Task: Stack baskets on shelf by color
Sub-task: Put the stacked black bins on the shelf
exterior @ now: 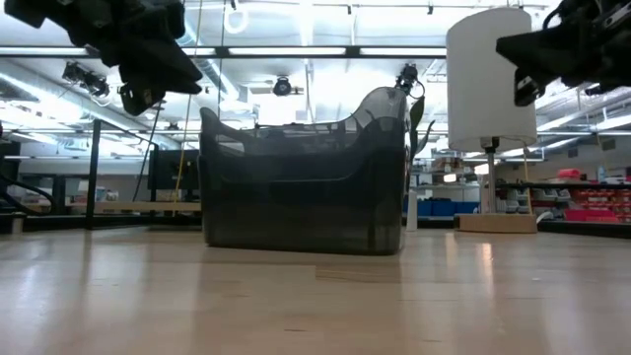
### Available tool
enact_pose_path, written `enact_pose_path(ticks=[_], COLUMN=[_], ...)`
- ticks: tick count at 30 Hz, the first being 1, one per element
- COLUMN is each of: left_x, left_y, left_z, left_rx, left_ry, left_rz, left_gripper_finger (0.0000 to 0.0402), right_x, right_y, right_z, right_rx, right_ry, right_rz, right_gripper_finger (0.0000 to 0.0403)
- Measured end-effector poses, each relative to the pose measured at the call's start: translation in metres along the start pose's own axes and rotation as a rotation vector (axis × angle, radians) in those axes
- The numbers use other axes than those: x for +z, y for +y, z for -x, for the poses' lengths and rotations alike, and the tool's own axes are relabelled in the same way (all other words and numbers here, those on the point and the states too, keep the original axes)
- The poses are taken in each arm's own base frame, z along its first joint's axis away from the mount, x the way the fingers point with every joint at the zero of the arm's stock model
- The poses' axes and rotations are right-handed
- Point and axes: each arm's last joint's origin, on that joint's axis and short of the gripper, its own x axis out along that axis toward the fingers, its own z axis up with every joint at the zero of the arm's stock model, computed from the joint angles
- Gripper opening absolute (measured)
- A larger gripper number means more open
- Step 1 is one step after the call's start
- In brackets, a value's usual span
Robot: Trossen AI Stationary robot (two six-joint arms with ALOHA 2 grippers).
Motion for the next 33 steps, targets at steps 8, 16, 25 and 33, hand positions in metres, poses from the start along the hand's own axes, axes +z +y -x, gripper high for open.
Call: enact_pose_path(ticks=[8,16,25,33], left_x=[0.004,0.010,0.017,0.034], left_y=[-0.008,-0.007,0.003,0.001], left_z=[-0.013,-0.028,-0.068,-0.107], left_rx=[0.061,0.123,0.215,0.342], left_ry=[0.075,0.077,0.184,0.391], left_rz=[-0.020,0.002,0.064,-0.023], left_gripper_finger=[0.0140,0.0198,0.0218,0.0217], right_x=[0.009,0.014,0.014,0.015], right_y=[-0.004,-0.006,-0.006,-0.006], right_z=[0.014,0.026,0.025,0.026], right_rx=[-0.002,0.000,0.000,0.000], right_ry=[-0.067,-0.127,-0.133,-0.138], right_rz=[0.056,0.038,0.036,0.035], right_gripper_finger=[0.0004,0.0007,0.0016,0.0016])
